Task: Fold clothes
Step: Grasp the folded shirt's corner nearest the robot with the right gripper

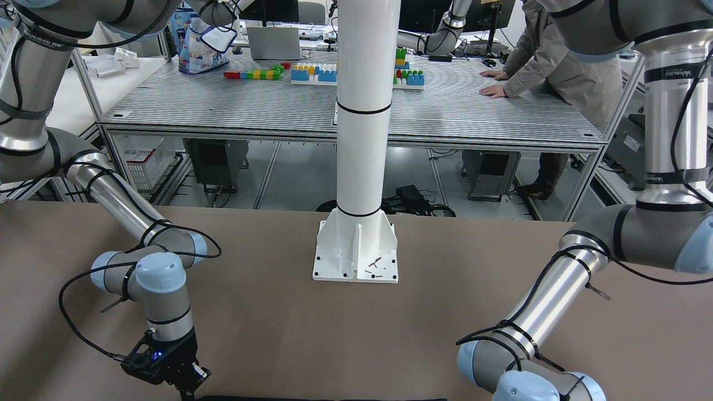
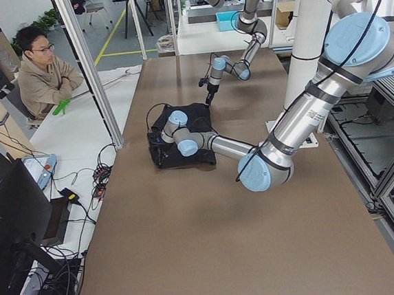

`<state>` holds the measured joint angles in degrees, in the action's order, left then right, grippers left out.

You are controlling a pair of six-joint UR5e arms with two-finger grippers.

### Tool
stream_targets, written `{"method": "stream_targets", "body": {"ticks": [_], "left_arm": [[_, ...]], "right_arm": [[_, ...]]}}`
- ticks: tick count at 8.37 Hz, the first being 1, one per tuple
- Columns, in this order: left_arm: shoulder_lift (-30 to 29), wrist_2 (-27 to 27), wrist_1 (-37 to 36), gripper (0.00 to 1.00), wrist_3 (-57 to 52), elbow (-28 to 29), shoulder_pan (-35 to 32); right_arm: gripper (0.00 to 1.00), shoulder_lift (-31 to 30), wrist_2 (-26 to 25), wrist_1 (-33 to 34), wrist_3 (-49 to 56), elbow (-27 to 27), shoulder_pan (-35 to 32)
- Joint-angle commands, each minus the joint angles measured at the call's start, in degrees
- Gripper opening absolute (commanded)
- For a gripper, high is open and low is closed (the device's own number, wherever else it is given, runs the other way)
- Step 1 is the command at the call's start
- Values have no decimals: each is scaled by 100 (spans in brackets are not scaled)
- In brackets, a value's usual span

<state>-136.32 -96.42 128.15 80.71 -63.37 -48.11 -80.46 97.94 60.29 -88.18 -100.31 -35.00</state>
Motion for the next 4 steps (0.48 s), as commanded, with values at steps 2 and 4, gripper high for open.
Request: {"method": "stream_targets", "body": {"ticks": [2, 4], "left_arm": [[61, 18, 9, 99, -2, 0, 12], [62, 18, 18, 99, -2, 0, 12]], "right_arm": [[0, -66, 320, 52, 56, -302, -51], [0, -512, 384, 123, -66, -1179, -7]]}}
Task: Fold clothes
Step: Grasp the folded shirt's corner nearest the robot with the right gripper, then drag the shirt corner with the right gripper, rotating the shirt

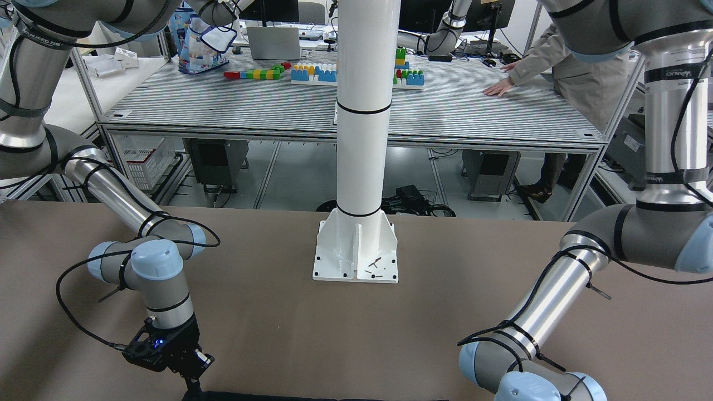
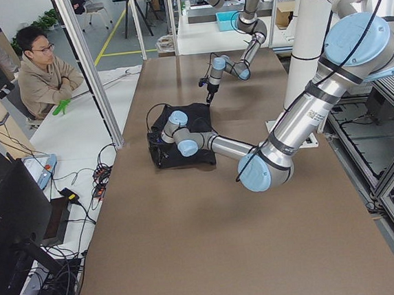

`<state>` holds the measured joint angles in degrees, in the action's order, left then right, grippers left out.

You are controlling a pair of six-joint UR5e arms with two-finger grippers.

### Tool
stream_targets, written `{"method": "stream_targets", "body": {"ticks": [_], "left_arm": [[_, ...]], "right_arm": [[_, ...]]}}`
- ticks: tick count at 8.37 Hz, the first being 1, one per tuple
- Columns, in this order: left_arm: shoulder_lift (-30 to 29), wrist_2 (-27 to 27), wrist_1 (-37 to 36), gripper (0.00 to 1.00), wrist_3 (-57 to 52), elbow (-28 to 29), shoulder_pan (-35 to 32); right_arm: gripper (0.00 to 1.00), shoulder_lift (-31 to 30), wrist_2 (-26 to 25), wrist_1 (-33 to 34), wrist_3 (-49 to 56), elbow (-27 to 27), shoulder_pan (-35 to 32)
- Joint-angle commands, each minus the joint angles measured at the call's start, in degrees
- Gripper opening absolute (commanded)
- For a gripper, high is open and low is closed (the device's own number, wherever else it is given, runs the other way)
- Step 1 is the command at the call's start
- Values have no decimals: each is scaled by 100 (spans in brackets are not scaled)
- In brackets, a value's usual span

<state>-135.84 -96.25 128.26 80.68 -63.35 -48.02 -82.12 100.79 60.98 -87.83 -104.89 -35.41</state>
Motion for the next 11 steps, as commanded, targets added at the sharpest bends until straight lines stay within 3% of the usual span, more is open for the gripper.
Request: {"method": "stream_targets", "body": {"ticks": [1, 3, 6, 9, 10, 11], "left_arm": [[13, 1, 15, 99, 0, 7, 3], [13, 1, 15, 99, 9, -2, 20], [4, 1, 15, 99, 9, -2, 20], [-31, -8, 15, 99, 9, -2, 20], [-39, -17, 15, 99, 9, -2, 20], [-22, -34, -11, 99, 9, -97, 20]], "right_arm": [[0, -540, 90, 263, -416, -1178, 235], [0, -568, 81, 467, -1189, -1725, 805], [0, -1139, 3, 485, -1376, -2517, 1999], [0, -1149, -847, 520, -1368, -2641, 3222], [99, -1149, -1199, 555, -1394, -2633, 3373], [95, -1105, -1724, 616, -1395, -2546, 3427]]}}
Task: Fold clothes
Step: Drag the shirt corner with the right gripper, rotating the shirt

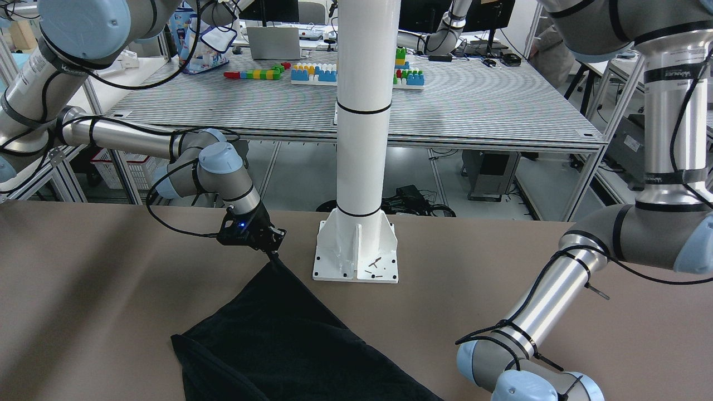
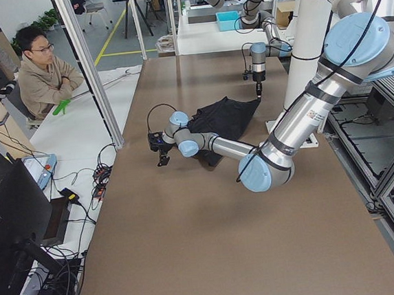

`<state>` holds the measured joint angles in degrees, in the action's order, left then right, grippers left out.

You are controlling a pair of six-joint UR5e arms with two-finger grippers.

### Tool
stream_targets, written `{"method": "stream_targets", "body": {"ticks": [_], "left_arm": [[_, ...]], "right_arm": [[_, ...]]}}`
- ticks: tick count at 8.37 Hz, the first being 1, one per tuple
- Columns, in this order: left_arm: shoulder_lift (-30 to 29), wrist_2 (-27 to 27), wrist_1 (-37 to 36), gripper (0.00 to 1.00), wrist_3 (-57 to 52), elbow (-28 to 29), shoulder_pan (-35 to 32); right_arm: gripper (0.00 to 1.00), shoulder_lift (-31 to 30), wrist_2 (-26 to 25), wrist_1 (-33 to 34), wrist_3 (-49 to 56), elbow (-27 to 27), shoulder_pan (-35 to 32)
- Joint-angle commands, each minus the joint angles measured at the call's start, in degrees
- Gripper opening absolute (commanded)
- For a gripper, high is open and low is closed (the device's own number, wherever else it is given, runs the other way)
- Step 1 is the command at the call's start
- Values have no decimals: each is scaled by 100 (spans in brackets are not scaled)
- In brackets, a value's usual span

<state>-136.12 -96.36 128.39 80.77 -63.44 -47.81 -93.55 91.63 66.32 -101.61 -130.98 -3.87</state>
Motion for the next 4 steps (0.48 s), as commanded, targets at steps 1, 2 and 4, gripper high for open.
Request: {"method": "stream_targets", "body": {"ticks": [1, 2, 4], "left_arm": [[76, -50, -60, 99, 0, -307, -17], [294, -59, -77, 99, 9, -649, 0], [1108, -120, -654, 99, 9, -2032, 305]], "right_arm": [[95, 82, -1179, 100, -8, 177, 273], [95, 204, -1556, 100, 62, 422, 203], [95, 1289, -1727, 92, 952, 1429, -628]]}}
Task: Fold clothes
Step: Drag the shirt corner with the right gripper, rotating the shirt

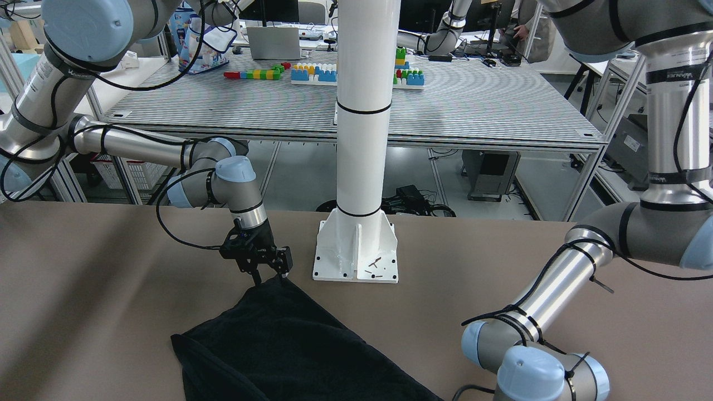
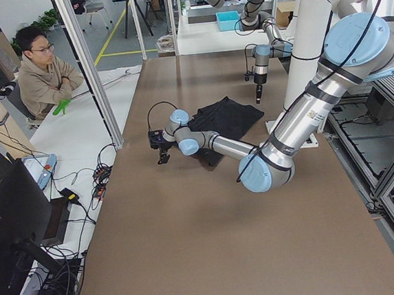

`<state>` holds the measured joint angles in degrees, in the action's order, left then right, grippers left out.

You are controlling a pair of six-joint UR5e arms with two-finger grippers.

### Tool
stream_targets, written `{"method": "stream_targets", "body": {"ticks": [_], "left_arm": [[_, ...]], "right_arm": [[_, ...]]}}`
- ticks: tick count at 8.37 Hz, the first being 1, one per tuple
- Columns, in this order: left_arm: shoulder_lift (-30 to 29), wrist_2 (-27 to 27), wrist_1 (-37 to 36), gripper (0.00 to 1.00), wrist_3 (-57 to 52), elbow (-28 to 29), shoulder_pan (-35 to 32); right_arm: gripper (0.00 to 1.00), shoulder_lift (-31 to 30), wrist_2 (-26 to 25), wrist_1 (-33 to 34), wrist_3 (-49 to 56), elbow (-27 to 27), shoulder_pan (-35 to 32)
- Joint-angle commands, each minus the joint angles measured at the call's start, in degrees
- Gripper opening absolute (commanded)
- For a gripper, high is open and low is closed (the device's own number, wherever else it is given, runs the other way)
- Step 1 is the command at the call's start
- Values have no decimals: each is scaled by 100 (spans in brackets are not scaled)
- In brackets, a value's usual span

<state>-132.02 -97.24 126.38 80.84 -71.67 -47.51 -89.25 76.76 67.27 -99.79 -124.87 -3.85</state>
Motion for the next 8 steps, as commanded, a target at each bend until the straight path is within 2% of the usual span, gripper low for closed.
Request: {"method": "stream_targets", "body": {"ticks": [1, 4, 5, 6, 7, 8], "left_arm": [[1165, 20, -683, 99, 150, -1914, 513], [1984, 100, -580, 99, 687, -2552, 1146], [2153, 117, -144, 99, 775, -2467, 1383], [2259, 248, 426, 90, 976, -2249, 1498], [2208, 258, 553, 86, 969, -1977, 1578], [2138, 310, 554, 77, 1030, -1922, 1631]], "right_arm": [[95, 1135, -223, -56, 1021, 1172, -1026], [95, 1488, -135, -57, 1523, 1640, -1775], [95, 1646, -126, -48, 1524, 1720, -1942], [95, 1709, 4, -48, 1515, 1729, -2101], [95, 1710, 206, -48, 1524, 1790, -2233], [95, 1727, 286, -56, 1524, 1869, -2286]]}}
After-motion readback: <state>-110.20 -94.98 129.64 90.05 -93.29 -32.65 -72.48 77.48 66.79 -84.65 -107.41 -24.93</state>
